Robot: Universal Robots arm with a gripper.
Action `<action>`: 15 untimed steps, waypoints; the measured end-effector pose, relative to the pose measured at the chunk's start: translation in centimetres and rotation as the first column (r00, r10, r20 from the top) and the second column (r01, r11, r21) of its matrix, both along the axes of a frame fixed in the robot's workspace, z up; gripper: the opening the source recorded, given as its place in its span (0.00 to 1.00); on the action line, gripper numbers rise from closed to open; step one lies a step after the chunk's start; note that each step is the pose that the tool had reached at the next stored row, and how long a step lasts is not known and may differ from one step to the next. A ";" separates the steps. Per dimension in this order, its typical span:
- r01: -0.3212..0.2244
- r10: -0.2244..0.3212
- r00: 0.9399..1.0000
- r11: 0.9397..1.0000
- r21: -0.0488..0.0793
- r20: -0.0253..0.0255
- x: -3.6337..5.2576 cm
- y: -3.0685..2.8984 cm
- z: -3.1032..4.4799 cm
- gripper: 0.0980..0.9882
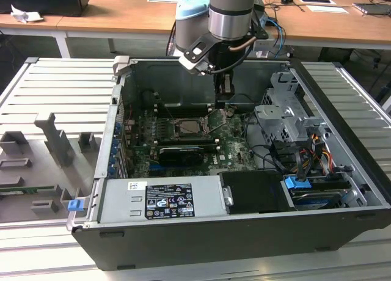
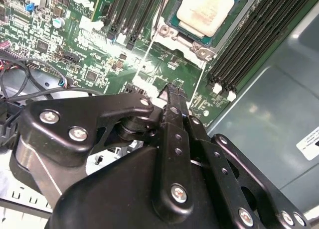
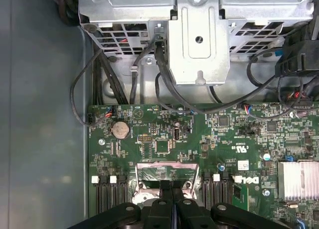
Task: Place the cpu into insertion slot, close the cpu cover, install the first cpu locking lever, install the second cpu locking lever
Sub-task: 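Close the cpu cover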
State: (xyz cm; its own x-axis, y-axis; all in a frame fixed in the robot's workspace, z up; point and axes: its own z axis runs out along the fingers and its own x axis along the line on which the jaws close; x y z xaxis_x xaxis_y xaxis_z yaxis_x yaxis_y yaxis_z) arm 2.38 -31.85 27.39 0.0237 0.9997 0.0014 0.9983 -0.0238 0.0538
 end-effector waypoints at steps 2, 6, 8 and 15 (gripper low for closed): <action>0.000 0.000 1.000 1.000 0.000 0.000 0.18 0.00 0.00 0.01; 0.000 0.000 1.000 1.000 0.000 0.000 0.46 0.00 0.00 0.01; 0.000 0.000 1.000 1.000 0.000 0.000 0.62 0.00 0.00 0.01; 0.000 0.000 1.000 1.000 0.000 0.000 1.22 0.00 0.00 0.01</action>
